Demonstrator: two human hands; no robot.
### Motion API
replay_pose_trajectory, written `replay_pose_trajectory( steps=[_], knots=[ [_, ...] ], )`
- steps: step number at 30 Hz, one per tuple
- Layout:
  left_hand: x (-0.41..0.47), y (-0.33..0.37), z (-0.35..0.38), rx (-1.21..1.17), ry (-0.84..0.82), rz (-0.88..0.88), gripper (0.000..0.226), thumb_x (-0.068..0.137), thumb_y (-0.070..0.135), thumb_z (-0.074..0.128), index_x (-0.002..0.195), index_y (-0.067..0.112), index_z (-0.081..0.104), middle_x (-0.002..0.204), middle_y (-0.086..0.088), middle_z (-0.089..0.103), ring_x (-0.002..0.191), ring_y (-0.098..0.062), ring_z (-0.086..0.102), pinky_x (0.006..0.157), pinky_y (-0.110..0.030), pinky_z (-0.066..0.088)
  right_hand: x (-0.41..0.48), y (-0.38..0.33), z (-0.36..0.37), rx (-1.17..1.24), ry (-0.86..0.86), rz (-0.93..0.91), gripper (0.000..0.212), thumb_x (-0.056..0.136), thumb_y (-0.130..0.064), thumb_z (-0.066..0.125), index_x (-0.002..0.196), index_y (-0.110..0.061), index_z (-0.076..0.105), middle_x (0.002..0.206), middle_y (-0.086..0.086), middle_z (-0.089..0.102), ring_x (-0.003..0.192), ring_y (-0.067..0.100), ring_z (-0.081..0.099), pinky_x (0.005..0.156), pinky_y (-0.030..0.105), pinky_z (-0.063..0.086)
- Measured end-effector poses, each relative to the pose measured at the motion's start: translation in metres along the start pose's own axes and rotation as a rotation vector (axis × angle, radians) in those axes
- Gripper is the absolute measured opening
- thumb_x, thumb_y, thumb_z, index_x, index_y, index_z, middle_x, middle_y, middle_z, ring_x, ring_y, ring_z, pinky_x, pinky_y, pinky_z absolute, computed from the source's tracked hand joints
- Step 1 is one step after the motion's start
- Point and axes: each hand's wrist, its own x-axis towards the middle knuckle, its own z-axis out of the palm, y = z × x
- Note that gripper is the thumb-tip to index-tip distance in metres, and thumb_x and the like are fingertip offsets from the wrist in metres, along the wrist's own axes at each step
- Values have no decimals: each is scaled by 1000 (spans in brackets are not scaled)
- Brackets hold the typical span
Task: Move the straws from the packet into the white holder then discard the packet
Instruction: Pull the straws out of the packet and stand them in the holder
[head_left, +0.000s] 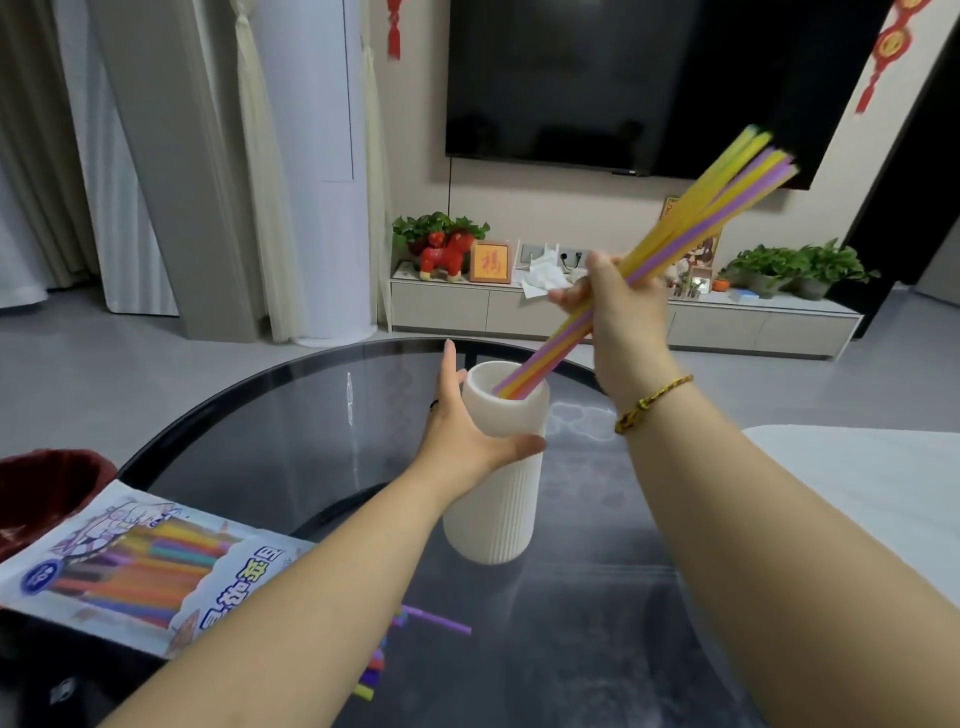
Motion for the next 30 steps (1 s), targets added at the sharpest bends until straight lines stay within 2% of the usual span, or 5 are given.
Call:
replay_pose_trajectory(
  steps=[5,11,21,27,30],
  knots=[
    [8,-3,7,12,41,-61,124,50,40,81,137,41,-9,143,2,35,115,-17,43,84,-28,34,-10,36,8,-330,-206,174,16,85,-14,55,80,0,63,76,12,66,67,16,59,39,8,41],
    [7,-6,6,18,55,-29,102,53,37,78,133,39,15,116,10,48,97,-11,45,67,-18,36,-15,56,4,-413,-294,290,20,83,-13,60,64,-16,54,61,-1,50,55,8,46,40,7,39],
    [4,-4,3,17,0,-10,106,58,33,78,137,35,7,112,11,40,100,-11,41,76,-28,36,-14,56,0,-310,-389,347,16,82,-12,61,72,-23,56,75,-2,59,72,11,58,69,22,49],
    [0,-8,-1,31,-35,-35,111,61,34,77,140,32,-1,139,1,35,111,-14,38,85,-30,35,-17,51,-3,-277,-389,300,13,83,-17,61,77,-27,55,83,-1,61,85,17,59,89,36,47],
    [-9,-11,-12,18,-39,-35,109,64,34,76,141,29,0,147,5,28,125,-10,31,93,-29,29,-22,45,-9,-287,-343,288,22,83,-24,61,103,-17,55,104,5,62,104,22,57,99,39,44]
  ],
)
